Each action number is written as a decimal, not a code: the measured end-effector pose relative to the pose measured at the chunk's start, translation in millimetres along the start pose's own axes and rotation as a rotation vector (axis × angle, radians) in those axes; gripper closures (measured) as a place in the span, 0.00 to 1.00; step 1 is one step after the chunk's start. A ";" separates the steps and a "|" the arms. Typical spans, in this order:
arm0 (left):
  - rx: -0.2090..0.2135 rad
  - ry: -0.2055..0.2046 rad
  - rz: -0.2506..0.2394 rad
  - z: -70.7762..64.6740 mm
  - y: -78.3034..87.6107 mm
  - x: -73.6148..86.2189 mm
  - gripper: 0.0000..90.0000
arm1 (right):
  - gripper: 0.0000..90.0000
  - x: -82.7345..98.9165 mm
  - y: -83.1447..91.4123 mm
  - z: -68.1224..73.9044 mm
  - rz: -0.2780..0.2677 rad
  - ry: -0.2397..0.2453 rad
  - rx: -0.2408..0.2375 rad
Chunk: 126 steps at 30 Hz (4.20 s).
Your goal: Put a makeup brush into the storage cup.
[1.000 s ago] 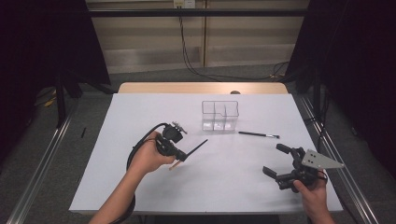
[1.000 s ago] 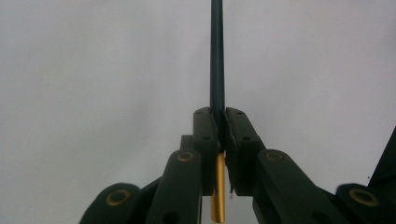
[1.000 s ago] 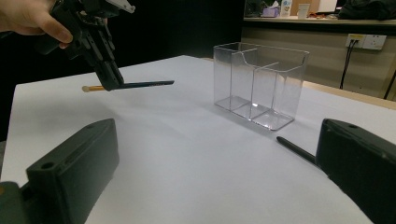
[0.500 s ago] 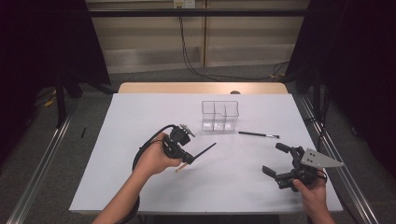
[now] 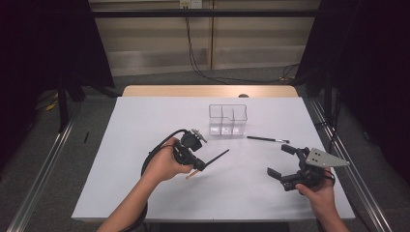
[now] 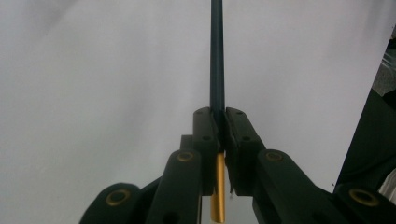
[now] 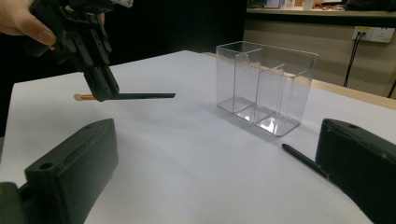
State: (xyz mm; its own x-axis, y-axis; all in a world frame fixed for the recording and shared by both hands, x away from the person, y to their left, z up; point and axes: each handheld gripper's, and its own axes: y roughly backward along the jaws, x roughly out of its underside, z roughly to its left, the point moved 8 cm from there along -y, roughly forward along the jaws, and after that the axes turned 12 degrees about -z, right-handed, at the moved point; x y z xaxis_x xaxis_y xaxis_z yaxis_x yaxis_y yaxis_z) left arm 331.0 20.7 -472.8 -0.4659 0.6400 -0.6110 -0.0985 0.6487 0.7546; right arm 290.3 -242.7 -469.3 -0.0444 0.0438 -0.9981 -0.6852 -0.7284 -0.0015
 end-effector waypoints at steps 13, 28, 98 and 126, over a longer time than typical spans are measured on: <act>0.021 -0.028 0.024 -6.1 -7.7 -6.5 0.93 | 0.00 -6.1 -20.6 -0.4 0.069 -0.009 -0.053; 0.047 -0.059 0.028 -16.5 -15.8 -15.1 0.93 | 0.00 -0.6 -42.6 11.5 0.302 0.009 -0.156; 0.195 -0.151 0.052 -46.1 -31.9 -38.0 0.93 | 0.75 16.0 -85.4 55.7 0.672 0.317 -0.526; 0.223 -0.170 -0.095 -40.8 -22.7 -51.5 0.74 | 0.94 20.4 -76.7 57.2 0.684 0.341 -0.577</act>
State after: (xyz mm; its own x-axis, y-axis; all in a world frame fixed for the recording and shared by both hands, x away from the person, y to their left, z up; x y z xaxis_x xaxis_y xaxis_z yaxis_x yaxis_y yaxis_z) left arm 321.3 -43.8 -448.7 -0.3080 0.6199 -0.7217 0.0699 0.7713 0.6327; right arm 300.3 -146.9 -486.0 -0.0257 -0.6511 -0.7585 -0.1215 -0.7511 0.6489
